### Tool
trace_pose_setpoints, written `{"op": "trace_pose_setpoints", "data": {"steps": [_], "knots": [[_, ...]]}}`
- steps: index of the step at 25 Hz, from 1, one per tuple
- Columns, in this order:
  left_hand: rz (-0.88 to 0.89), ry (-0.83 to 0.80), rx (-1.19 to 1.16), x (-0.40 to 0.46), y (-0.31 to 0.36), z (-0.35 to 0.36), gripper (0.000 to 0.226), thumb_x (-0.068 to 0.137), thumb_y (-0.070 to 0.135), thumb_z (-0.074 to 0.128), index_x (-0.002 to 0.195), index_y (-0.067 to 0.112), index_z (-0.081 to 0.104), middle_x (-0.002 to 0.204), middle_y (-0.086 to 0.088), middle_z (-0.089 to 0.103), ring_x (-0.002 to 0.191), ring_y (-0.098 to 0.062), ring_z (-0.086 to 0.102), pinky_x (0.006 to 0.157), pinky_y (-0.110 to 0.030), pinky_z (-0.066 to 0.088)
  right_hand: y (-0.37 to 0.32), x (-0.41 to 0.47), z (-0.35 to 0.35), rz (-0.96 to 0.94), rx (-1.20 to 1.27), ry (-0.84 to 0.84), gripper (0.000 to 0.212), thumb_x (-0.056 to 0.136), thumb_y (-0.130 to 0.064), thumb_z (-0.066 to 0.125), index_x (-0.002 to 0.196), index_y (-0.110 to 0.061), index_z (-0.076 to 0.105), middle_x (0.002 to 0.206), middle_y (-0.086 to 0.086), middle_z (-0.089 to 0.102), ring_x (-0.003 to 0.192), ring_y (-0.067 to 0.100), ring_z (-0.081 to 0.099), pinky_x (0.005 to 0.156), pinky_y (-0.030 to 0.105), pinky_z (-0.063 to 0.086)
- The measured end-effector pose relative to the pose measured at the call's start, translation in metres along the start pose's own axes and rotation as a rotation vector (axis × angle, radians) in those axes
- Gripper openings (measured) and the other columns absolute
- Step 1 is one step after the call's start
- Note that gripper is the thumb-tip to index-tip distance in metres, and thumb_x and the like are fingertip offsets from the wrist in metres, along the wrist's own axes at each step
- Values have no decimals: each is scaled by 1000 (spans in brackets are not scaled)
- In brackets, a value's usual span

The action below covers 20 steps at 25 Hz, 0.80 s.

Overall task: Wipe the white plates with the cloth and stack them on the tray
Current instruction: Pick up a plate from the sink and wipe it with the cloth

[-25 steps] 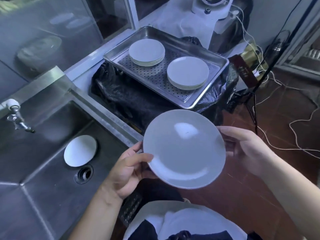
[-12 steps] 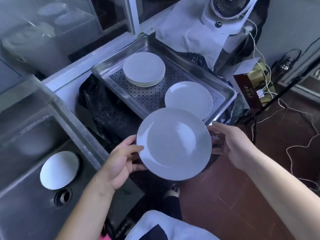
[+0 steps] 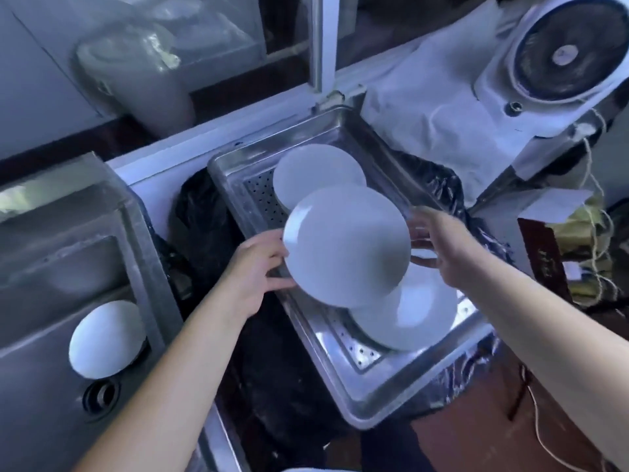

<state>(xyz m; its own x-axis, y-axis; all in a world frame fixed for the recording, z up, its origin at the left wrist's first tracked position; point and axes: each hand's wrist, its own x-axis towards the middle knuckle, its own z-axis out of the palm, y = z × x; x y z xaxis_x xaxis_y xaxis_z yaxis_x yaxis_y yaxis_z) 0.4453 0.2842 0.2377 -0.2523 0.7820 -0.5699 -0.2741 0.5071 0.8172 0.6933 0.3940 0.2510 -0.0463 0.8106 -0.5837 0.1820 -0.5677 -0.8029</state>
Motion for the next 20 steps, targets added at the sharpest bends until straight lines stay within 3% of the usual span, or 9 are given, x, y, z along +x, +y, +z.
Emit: {"op": "trace_pose_setpoints", "data": {"steps": [5,9,12,20], "knots": [[-20,160,5,64,44,26,33,87,-2,48,106,10,72,116,-3,73,111,-21,64,94,-49,58,-61,102,28,12,-34,-114,24,93,-35,56,89,-12,59,90,10,60,82,25,57,76,36,48],[-99,327,-54,110,62,35,20,85,-1,50,85,12,65,98,-1,68,101,-21,63,99,-36,53,-90,163,49,21,-105,-199,18,92,-30,54,94,-13,60,89,6,59,80,23,54,65,31,46],[-113,415,-88,131,65,38,18,84,-1,52,80,13,62,90,-2,66,95,-21,62,104,-31,48,-96,192,58,24,-140,-270,12,88,-25,53,92,-17,60,90,4,59,80,22,52,67,32,46],[-114,414,-86,141,57,42,34,83,-1,49,108,11,69,115,2,68,113,-19,62,103,-31,49,-91,225,55,13,-175,-323,21,83,-24,62,101,-15,69,87,1,64,71,19,59,63,27,49]]}}
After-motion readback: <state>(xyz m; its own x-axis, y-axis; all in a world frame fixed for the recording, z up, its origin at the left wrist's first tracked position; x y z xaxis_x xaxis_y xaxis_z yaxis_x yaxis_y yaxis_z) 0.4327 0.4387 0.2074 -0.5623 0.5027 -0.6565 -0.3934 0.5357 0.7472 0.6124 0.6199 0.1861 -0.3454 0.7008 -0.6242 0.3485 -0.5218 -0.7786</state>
